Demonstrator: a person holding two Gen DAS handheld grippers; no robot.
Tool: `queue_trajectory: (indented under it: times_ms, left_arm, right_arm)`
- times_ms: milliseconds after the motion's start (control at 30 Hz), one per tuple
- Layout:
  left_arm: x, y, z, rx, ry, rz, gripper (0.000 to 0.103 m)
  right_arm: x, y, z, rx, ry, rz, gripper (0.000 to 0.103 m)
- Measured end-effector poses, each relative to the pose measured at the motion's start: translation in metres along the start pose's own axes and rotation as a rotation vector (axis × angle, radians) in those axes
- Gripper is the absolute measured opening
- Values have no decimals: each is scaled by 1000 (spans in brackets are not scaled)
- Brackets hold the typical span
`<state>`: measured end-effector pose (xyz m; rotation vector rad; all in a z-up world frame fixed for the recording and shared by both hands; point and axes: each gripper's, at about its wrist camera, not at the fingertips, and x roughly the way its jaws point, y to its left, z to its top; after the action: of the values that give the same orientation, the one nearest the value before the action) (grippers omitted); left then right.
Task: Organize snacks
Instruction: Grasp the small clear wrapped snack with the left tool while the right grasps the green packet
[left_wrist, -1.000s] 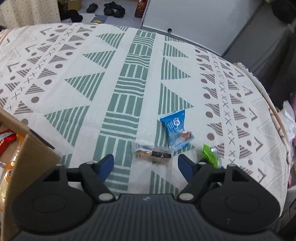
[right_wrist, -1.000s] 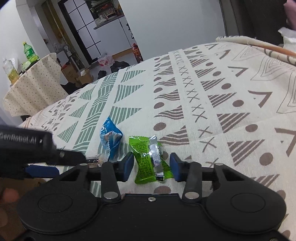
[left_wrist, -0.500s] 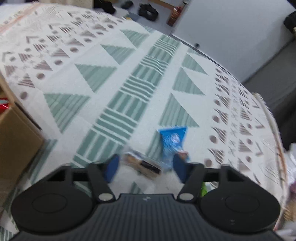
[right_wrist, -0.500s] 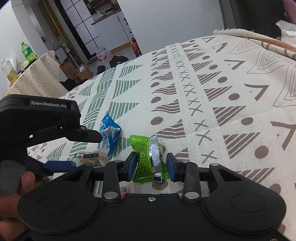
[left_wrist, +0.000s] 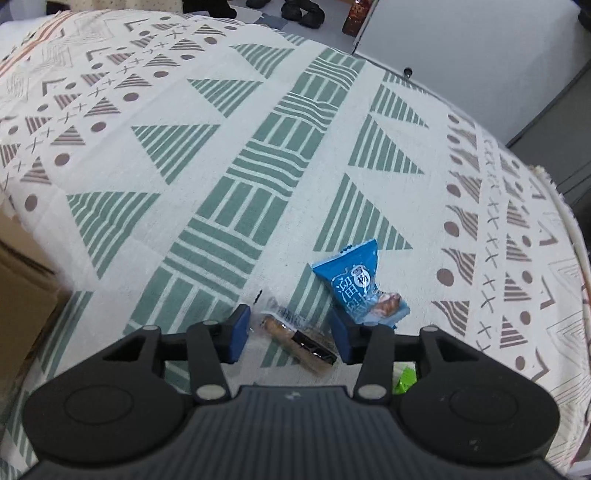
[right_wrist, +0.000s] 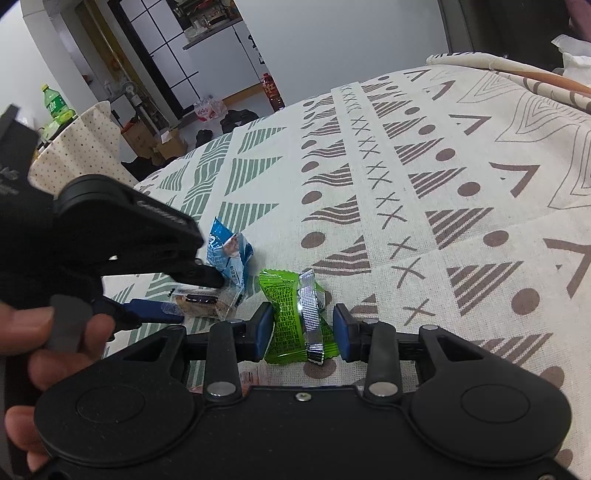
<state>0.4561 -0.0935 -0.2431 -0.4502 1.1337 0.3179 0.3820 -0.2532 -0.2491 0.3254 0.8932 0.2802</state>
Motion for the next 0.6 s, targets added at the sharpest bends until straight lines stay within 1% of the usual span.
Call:
queue_trajectory:
  times_ms: [67, 300, 367, 400, 500, 567, 600]
  left_arm:
    - [0, -4, -1, 42, 4, 12, 46]
    - [-4, 5, -7, 105, 53, 35, 46]
    - [-6, 7, -8, 128, 74, 35, 48]
    - [-7, 8, -8, 132, 82, 41, 52]
    - [-9, 14, -12, 126, 73, 37, 53]
    - [-9, 16, -13, 129, 65, 48, 43]
    - [-9, 17, -14, 134, 53, 59, 31]
  right_arm:
    - [-1, -2, 0, 4, 0, 6, 36]
    - [-1, -1, 0, 3, 0, 4, 37]
    - [-1, 1, 0, -5, 0, 1, 37]
    - [-1, 1, -1, -9, 0, 0, 37]
    - [-1, 3, -1, -19, 1, -5, 36]
    - [-1, 4, -1, -26, 2, -10, 35]
    - [-2, 5, -2, -31, 4, -10, 34]
